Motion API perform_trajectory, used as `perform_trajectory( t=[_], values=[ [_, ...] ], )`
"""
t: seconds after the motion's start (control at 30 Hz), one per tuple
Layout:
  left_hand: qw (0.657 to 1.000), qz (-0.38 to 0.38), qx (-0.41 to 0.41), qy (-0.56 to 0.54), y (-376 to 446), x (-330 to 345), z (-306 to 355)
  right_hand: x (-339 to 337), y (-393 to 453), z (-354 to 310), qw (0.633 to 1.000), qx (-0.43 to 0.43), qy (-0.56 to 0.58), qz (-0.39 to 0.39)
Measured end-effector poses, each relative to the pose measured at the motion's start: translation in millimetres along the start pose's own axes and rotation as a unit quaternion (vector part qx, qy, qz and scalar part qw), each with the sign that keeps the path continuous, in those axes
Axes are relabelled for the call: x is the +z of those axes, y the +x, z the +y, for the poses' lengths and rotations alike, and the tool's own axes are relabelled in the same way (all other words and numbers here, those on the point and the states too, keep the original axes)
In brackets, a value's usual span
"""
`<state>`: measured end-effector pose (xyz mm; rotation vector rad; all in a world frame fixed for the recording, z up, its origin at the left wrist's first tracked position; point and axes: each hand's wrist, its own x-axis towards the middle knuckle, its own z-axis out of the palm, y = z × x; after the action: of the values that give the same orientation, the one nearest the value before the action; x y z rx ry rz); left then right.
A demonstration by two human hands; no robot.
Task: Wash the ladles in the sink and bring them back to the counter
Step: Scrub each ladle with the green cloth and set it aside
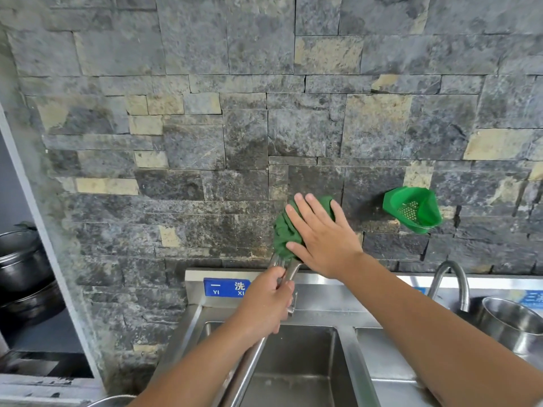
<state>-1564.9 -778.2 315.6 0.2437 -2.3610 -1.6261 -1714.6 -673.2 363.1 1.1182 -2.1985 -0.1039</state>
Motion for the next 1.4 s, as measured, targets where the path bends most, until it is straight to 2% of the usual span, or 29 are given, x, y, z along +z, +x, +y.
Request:
perform_trajectory(
  t=[0.13,0.23,0.4,0.57,0.63,0.7,0.83,0.93,1.03,1.1,1.27,1.4],
  values=[
    [1.000,0.005,-0.006,-0.005,-4.5,4.8,-13.6,12.3,-13.3,-5.5,0.999,-0.012,0.014,-0.035],
    [1.000,0.025,0.008,-0.003,-0.2,6.0,-15.7,8.6,-13.7,-15.4,0.997,0.001,0.072,-0.042],
    [0.996,0.049,0.050,0.060,7.9,-3.0,-21.0,6.5,-15.8,-25.3,0.983,0.030,0.162,-0.085],
    [0.986,0.076,0.068,0.134,11.7,-13.6,-31.6,20.2,-33.4,-38.6,0.970,0.039,0.241,0.006],
    [0.989,0.062,0.048,0.123,14.7,-18.4,-33.4,30.3,-42.2,-38.5,0.957,0.032,0.285,0.039],
    [0.995,0.045,0.019,0.086,14.1,-19.9,-31.4,36.9,-48.7,-31.5,0.947,0.028,0.319,0.039],
    [0.999,0.043,-0.005,-0.018,10.9,-21.2,-21.5,54.8,-71.6,-16.5,0.925,0.066,0.373,-0.032],
    [0.997,0.057,0.007,-0.049,10.9,-27.8,-9.2,83.7,-103.8,-10.4,0.917,0.141,0.363,-0.082],
    [0.998,0.041,-0.004,-0.041,11.4,-27.7,-11.6,110.5,-135.1,-1.6,0.870,0.265,0.395,-0.130],
    [0.999,0.021,-0.024,-0.022,12.3,-23.1,-24.3,125.4,-152.3,4.9,0.850,0.308,0.394,-0.166],
    [0.996,-0.032,-0.076,0.040,2.4,11.8,-79.2,175.4,-212.8,12.1,0.866,0.306,0.257,-0.301],
    [0.988,-0.039,-0.108,0.102,-6.1,42.4,-121.8,235.0,-273.0,-5.5,0.834,0.273,0.256,-0.406]
  ],
)
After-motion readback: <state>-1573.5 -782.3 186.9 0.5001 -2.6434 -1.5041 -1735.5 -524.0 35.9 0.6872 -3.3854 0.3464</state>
